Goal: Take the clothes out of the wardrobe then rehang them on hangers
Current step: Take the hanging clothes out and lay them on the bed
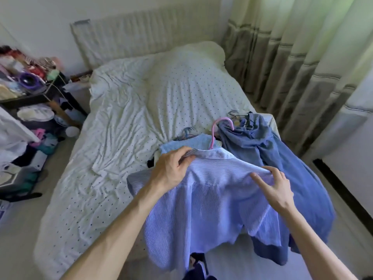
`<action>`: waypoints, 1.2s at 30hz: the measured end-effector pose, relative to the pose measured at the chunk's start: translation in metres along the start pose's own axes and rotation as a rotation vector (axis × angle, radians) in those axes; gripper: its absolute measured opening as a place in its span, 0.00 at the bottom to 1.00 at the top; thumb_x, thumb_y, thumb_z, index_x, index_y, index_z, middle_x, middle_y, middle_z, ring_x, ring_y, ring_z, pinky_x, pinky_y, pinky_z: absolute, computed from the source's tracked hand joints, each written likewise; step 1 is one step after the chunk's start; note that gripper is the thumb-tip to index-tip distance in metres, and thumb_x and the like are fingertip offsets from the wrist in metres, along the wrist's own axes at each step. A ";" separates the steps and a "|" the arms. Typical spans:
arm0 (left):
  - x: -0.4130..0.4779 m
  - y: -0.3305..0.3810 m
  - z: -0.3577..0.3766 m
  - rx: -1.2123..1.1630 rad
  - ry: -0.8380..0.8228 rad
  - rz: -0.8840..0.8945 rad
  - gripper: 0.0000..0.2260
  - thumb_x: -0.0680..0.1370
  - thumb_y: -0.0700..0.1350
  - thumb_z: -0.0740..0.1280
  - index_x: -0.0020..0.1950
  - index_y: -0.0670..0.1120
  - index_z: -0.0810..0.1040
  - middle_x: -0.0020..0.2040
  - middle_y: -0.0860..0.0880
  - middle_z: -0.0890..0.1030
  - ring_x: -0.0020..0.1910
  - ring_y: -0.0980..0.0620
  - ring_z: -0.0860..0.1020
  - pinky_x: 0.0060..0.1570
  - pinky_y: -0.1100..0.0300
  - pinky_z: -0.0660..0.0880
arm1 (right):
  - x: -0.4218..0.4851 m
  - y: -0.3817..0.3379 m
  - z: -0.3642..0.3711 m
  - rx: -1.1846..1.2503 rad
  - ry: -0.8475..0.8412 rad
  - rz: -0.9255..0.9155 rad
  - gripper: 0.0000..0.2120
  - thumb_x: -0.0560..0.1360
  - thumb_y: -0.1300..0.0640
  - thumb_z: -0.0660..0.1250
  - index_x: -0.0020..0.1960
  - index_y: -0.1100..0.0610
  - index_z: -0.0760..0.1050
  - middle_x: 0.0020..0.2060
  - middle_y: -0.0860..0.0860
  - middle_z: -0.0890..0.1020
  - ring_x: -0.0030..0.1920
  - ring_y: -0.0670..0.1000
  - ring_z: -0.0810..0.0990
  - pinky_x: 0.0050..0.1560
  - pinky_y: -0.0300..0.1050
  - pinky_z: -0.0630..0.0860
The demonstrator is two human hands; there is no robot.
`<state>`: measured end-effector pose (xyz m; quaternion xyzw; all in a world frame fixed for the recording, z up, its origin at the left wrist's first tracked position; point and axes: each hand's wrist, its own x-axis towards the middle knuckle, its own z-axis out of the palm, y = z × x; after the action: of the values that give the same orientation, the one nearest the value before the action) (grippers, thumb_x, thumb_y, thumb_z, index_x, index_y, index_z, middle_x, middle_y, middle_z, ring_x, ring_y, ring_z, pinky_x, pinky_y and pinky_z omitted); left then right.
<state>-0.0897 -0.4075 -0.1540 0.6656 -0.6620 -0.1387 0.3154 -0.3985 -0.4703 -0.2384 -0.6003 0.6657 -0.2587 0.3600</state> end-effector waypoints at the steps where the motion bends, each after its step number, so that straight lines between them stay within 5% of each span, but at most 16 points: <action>1: 0.011 -0.007 -0.003 -0.002 0.023 -0.012 0.12 0.81 0.53 0.65 0.59 0.49 0.81 0.44 0.54 0.83 0.39 0.56 0.79 0.37 0.66 0.71 | 0.010 -0.001 0.003 0.111 -0.016 0.054 0.20 0.70 0.36 0.73 0.57 0.40 0.72 0.58 0.45 0.78 0.61 0.52 0.75 0.58 0.55 0.73; 4: 0.049 -0.033 -0.011 -0.040 0.095 -0.052 0.11 0.81 0.53 0.65 0.58 0.50 0.80 0.38 0.59 0.80 0.34 0.60 0.77 0.32 0.72 0.68 | 0.042 -0.001 0.019 0.448 -0.148 0.141 0.27 0.65 0.39 0.78 0.59 0.47 0.76 0.53 0.49 0.84 0.55 0.54 0.83 0.54 0.56 0.79; 8: 0.109 -0.085 -0.003 -0.092 0.111 -0.170 0.07 0.82 0.53 0.64 0.55 0.51 0.78 0.37 0.58 0.80 0.38 0.60 0.78 0.35 0.64 0.72 | 0.083 -0.011 0.055 0.476 -0.554 0.356 0.29 0.55 0.40 0.83 0.51 0.54 0.86 0.50 0.59 0.86 0.49 0.60 0.86 0.48 0.53 0.81; 11: 0.158 -0.139 0.021 -0.075 0.064 -0.264 0.09 0.82 0.52 0.64 0.55 0.49 0.78 0.37 0.56 0.80 0.37 0.54 0.79 0.36 0.58 0.71 | 0.116 -0.028 0.092 0.453 -0.783 0.496 0.27 0.60 0.47 0.83 0.53 0.60 0.85 0.53 0.64 0.84 0.50 0.63 0.85 0.43 0.51 0.82; 18: 0.258 -0.266 0.098 0.017 0.048 -0.456 0.12 0.85 0.51 0.59 0.59 0.44 0.76 0.46 0.43 0.82 0.46 0.40 0.79 0.38 0.53 0.66 | 0.219 -0.057 0.171 0.475 -0.323 0.561 0.11 0.71 0.63 0.75 0.52 0.57 0.81 0.42 0.58 0.87 0.40 0.61 0.86 0.38 0.53 0.82; 22: 0.295 -0.319 0.149 0.085 -0.022 -0.473 0.14 0.85 0.50 0.58 0.59 0.41 0.75 0.51 0.40 0.81 0.50 0.38 0.78 0.42 0.49 0.70 | 0.261 -0.053 0.204 0.309 -0.182 0.511 0.08 0.73 0.62 0.69 0.44 0.50 0.78 0.37 0.50 0.85 0.40 0.56 0.84 0.41 0.55 0.82; 25: 0.308 -0.351 0.191 0.185 -0.066 -0.525 0.15 0.85 0.50 0.56 0.61 0.41 0.75 0.53 0.39 0.81 0.51 0.37 0.78 0.43 0.47 0.70 | 0.288 -0.043 0.234 0.133 -0.148 0.447 0.06 0.75 0.59 0.66 0.51 0.51 0.73 0.43 0.51 0.82 0.45 0.56 0.81 0.46 0.56 0.79; 28: 0.318 -0.382 0.228 0.266 -0.116 -0.590 0.16 0.85 0.50 0.56 0.63 0.42 0.74 0.55 0.39 0.80 0.54 0.36 0.77 0.45 0.45 0.71 | 0.308 -0.028 0.263 -0.069 -0.153 0.423 0.16 0.77 0.56 0.63 0.64 0.51 0.66 0.49 0.55 0.81 0.43 0.55 0.79 0.40 0.50 0.72; 31: 0.316 -0.409 0.264 0.312 -0.147 -0.660 0.16 0.85 0.52 0.56 0.65 0.44 0.75 0.59 0.41 0.78 0.57 0.38 0.75 0.51 0.45 0.71 | 0.317 -0.010 0.291 -0.297 -0.269 0.283 0.33 0.79 0.59 0.62 0.80 0.53 0.52 0.65 0.58 0.75 0.58 0.62 0.76 0.50 0.52 0.73; 36: 0.302 -0.438 0.313 0.393 -0.140 -0.714 0.17 0.86 0.54 0.54 0.67 0.48 0.75 0.63 0.45 0.78 0.58 0.39 0.75 0.55 0.46 0.66 | 0.298 0.024 0.328 -0.608 -0.430 0.092 0.41 0.75 0.58 0.66 0.80 0.66 0.48 0.73 0.62 0.66 0.66 0.66 0.69 0.66 0.57 0.67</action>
<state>0.0952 -0.8075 -0.5868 0.8900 -0.4231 -0.1555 0.0685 -0.1602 -0.7316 -0.5064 -0.6899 0.6476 0.0989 0.3081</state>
